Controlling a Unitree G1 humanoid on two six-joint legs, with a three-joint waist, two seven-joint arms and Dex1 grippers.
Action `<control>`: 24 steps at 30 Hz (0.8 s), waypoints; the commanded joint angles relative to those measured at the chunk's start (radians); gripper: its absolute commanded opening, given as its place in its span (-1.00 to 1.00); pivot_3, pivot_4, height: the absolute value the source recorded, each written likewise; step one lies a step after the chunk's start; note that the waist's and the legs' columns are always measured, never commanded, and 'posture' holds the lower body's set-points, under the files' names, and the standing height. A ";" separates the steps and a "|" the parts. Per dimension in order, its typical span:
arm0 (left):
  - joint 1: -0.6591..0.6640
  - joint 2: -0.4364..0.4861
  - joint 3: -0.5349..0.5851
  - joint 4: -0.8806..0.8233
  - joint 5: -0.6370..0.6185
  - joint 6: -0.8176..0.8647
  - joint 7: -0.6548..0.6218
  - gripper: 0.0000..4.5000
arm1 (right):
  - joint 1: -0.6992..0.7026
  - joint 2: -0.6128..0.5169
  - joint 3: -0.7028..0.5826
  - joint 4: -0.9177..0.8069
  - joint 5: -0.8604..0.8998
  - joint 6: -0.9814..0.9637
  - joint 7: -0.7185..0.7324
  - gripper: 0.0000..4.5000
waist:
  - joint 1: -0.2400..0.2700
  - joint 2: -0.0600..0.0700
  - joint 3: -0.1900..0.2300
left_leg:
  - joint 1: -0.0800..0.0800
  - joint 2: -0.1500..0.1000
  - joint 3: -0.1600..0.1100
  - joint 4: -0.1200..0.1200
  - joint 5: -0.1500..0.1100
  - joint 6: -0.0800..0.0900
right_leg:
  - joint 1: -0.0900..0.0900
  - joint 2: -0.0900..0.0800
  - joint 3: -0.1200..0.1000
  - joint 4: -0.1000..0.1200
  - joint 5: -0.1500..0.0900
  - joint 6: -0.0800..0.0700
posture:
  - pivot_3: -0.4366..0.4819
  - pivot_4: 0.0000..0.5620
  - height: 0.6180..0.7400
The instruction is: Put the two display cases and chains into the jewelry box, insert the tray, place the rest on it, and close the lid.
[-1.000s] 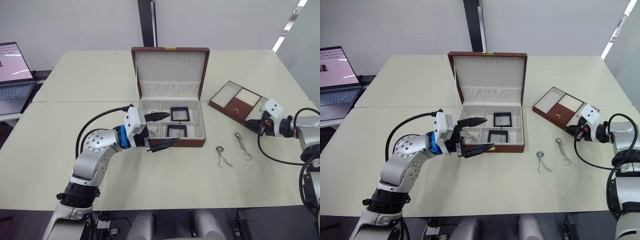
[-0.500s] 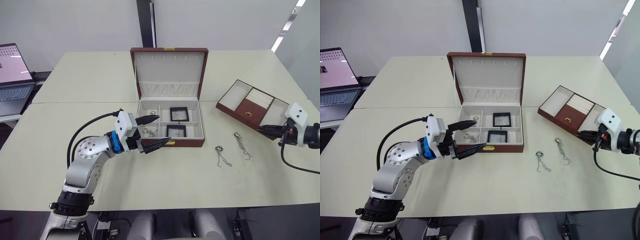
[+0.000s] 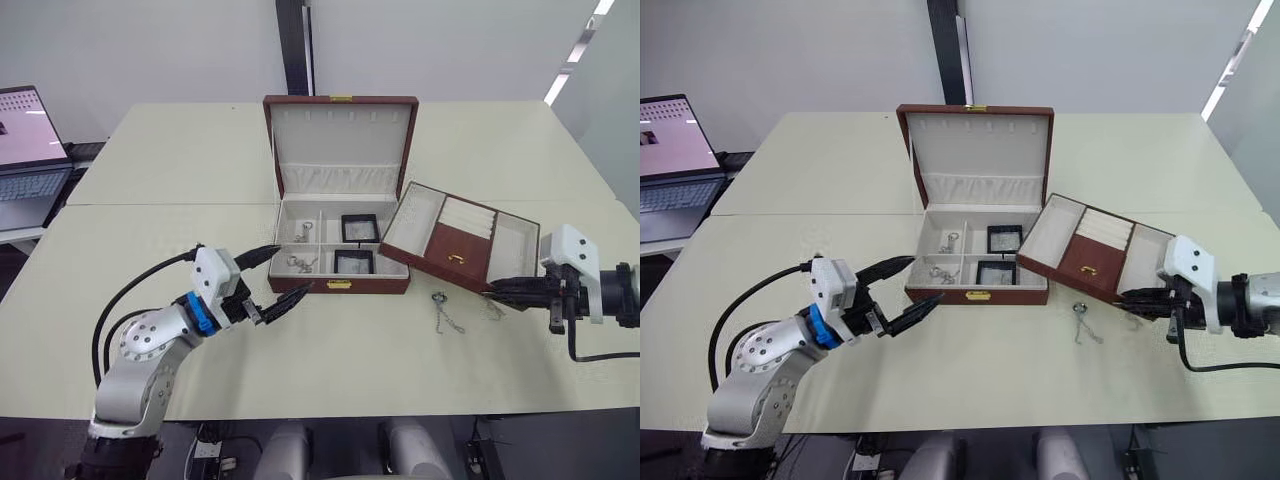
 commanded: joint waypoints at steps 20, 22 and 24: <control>0.381 -0.124 0.108 -0.370 0.037 0.002 0.337 1.00 | -0.512 0.249 0.468 0.170 -0.134 -0.071 0.040 -1.00 | 0.005 -0.001 0.000 | -0.001 0.000 -0.001 0.000 0.000 0.000 | -0.001 -0.001 -0.001 -0.002 0.000 0.000 | -0.05 -0.47 1.00; 0.407 -0.137 0.107 -0.378 0.047 -0.011 0.346 1.00 | -0.529 0.270 0.485 0.190 -0.152 -0.083 0.042 -1.00 | 0.005 -0.001 0.000 | -0.001 0.000 -0.001 0.000 0.000 0.000 | -0.001 -0.001 -0.001 -0.002 0.000 0.000 | -0.05 -0.47 1.00; 0.420 -0.144 0.114 -0.384 0.051 -0.018 0.355 1.00 | -0.548 0.289 0.507 0.218 -0.184 -0.101 0.035 -1.00 | 0.005 -0.001 0.000 | -0.001 0.000 -0.001 0.000 0.000 0.000 | -0.001 0.000 -0.001 -0.002 0.000 0.000 | -0.05 -0.47 1.00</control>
